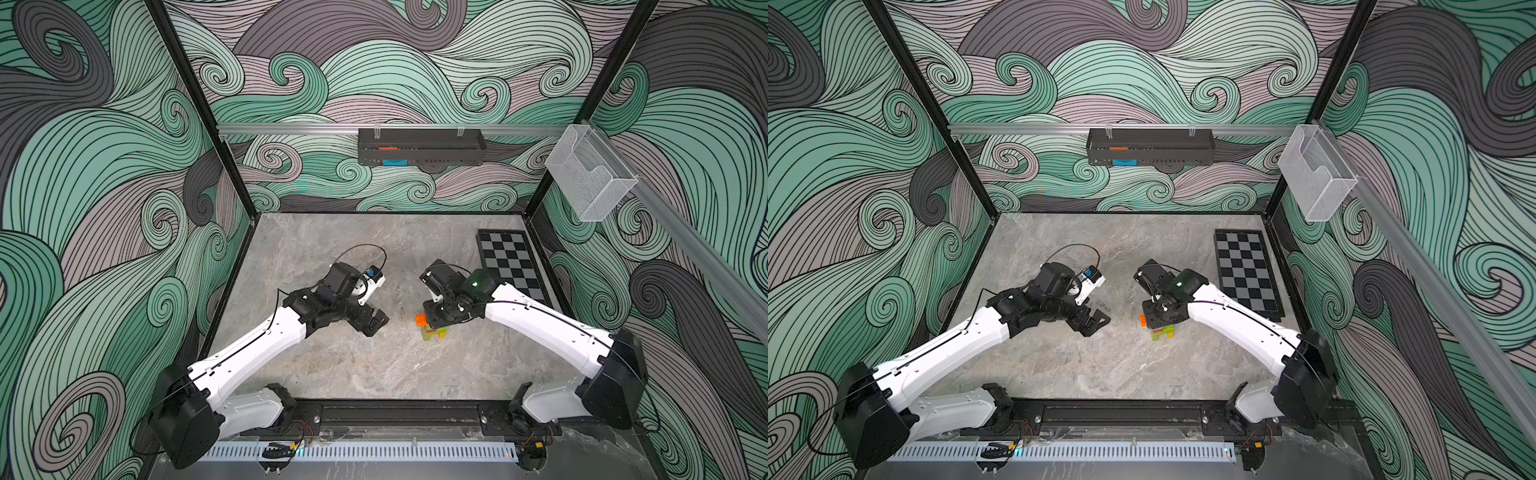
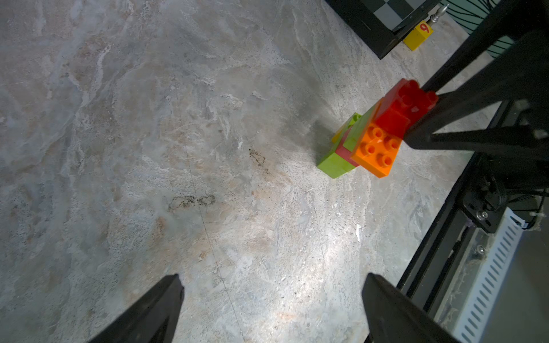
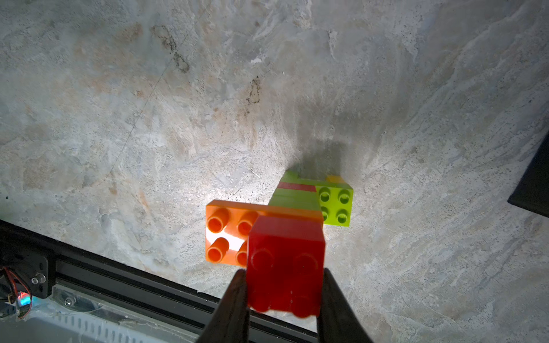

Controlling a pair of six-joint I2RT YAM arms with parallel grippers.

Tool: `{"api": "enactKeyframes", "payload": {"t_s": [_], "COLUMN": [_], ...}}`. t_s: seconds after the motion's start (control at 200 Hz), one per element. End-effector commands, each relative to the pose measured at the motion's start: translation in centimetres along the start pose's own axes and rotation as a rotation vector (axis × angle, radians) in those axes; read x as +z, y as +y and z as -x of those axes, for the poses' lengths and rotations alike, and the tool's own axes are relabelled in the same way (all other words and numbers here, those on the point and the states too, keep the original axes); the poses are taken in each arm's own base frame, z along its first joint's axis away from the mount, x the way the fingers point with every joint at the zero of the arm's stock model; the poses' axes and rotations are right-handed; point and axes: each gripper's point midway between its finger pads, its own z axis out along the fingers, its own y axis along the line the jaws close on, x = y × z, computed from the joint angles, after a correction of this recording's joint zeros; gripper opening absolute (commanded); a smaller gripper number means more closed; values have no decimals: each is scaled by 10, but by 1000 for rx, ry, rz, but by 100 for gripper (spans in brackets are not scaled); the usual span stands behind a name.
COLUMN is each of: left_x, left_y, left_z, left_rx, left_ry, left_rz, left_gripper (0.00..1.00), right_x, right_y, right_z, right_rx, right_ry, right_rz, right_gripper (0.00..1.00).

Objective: Assemble a giraffe with lego
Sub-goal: Assemble the lego brick with the lego brick.

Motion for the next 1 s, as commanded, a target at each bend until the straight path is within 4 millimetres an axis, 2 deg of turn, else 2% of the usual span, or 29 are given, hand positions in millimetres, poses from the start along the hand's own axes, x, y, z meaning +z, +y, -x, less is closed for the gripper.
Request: {"api": "enactKeyframes", "payload": {"t_s": [0.0, 0.15, 0.38, 0.535, 0.775, 0.831, 0.916, 0.996], "left_x": [-2, -3, -1, 1, 13, 14, 16, 19], "left_y": [1, 1, -2, -5, -11, -14, -15, -16], "left_z": [7, 7, 7, 8, 14, 16, 18, 20], "left_rx": [-10, -14, -21, -32, -52, -58, -76, -92], "left_ry": [-22, -22, -19, -12, 33, 38, 34, 36], "left_rz": [-8, -8, -31, -54, -104, -123, -132, -140], "left_gripper": [98, 98, 98, 98, 97, 96, 96, 97], "right_x": [22, 29, 12, 13, 11, 10, 9, 6], "right_y": [-11, -11, -18, -18, -10, -9, -8, -9], "right_z": [-26, -35, -46, -57, -48, -47, -48, -47], "right_rx": [18, 28, 7, 1, 8, 6, 2, 6], "right_ry": [112, 164, 239, 283, 260, 258, 255, 239], "right_rz": [-52, -53, -42, -21, -14, -13, -11, -14], "right_gripper": [15, 15, 13, 13, 16, 20, 33, 40]}}
